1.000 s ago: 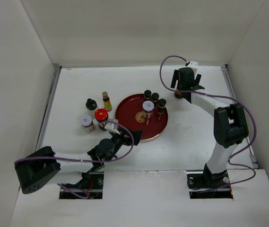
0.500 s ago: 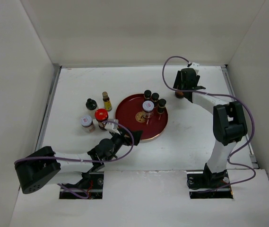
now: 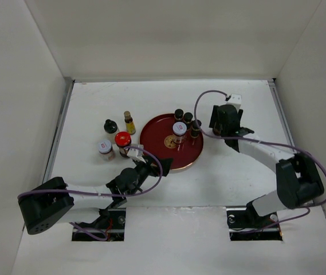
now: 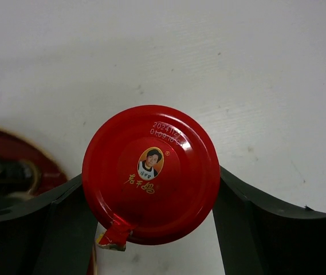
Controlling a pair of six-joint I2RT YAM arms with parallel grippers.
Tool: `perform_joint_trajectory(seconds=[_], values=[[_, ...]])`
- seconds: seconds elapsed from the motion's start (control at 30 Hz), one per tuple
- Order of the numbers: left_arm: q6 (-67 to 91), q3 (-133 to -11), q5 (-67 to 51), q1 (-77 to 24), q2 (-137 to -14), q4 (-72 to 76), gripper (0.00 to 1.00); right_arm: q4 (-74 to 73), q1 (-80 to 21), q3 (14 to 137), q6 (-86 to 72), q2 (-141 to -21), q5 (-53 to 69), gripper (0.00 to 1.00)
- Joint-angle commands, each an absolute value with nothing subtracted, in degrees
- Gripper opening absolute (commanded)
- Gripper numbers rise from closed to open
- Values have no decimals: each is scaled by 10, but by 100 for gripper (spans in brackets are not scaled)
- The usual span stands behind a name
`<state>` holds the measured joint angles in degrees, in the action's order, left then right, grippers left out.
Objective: Organize the condiment bottles
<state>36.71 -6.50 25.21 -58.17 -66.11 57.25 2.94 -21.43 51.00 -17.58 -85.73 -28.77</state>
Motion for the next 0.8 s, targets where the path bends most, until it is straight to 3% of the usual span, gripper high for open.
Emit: perform_joint_trajectory(seconds=[0.0, 0.27, 0.77], values=[[374, -84, 248, -584, -661, 604, 100, 93, -266, 490, -183, -765, -347, 50], [374, -86, 248, -586, -665, 606, 100, 48, -376, 447, -225, -676, -378, 49], [375, -91, 253, -581, -665, 599, 100, 118, -463, 464, -250, -761, -353, 48]])
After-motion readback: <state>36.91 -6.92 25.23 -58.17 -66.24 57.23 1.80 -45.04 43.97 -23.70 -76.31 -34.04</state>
